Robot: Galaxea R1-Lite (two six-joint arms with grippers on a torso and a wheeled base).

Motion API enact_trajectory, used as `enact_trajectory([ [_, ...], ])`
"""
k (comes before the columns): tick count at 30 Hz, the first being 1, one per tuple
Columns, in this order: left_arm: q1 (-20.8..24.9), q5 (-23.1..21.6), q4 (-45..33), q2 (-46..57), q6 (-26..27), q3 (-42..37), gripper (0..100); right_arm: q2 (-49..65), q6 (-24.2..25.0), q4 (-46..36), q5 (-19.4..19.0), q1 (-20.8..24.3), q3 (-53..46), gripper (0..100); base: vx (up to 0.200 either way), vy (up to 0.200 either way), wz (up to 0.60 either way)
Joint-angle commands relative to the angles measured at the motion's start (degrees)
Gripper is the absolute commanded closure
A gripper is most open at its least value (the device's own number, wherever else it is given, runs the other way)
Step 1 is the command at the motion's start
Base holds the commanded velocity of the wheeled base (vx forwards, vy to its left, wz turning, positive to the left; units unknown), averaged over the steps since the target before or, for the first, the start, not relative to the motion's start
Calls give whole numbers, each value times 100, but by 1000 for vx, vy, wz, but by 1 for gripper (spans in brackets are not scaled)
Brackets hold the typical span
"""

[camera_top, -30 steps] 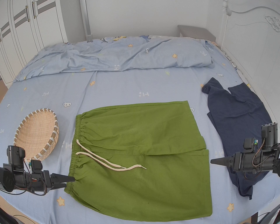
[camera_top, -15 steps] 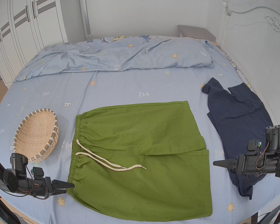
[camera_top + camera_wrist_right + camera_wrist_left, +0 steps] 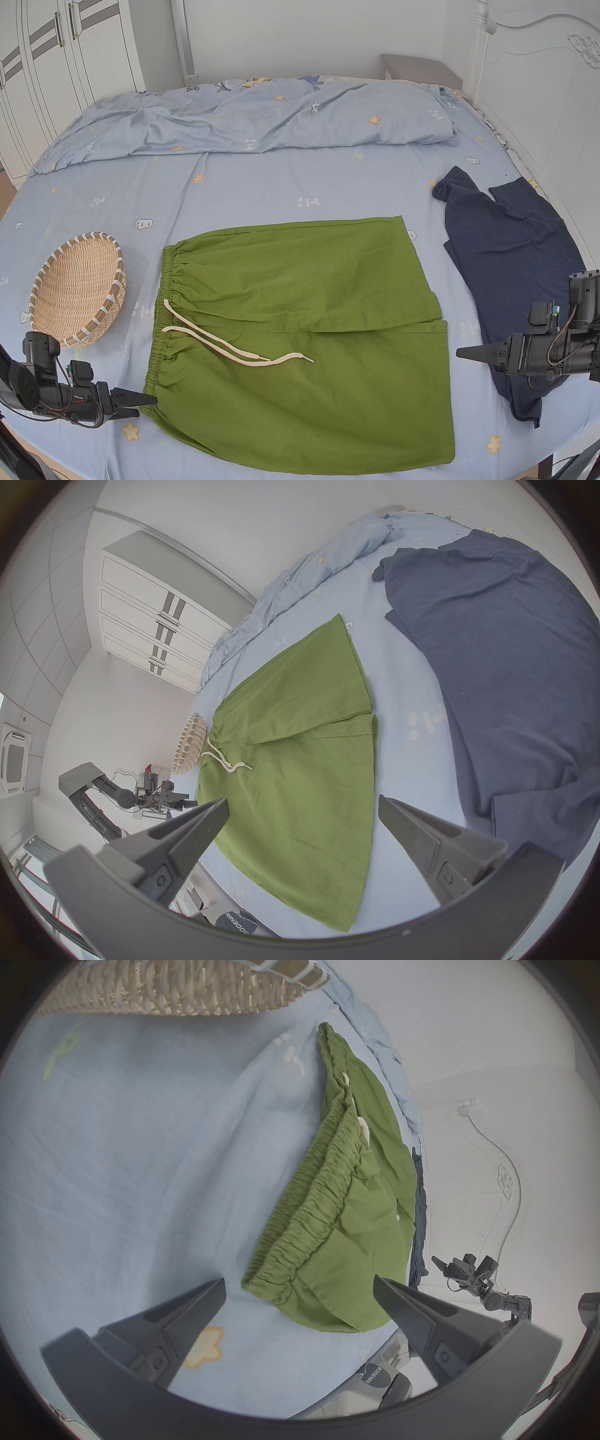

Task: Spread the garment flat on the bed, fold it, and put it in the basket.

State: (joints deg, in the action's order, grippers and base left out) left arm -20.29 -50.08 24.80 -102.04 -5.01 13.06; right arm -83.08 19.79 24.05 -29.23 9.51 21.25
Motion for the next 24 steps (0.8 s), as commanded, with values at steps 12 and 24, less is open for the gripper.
enact_trajectory([
  [12,192,-63,34,-607,-9,303,0,-24,-1,65,-12,-2,-42,0,0,0,0],
  [24,341,-142,87,-677,-44,452,100,-33,-1,91,-12,7,-68,0,0,0,0],
])
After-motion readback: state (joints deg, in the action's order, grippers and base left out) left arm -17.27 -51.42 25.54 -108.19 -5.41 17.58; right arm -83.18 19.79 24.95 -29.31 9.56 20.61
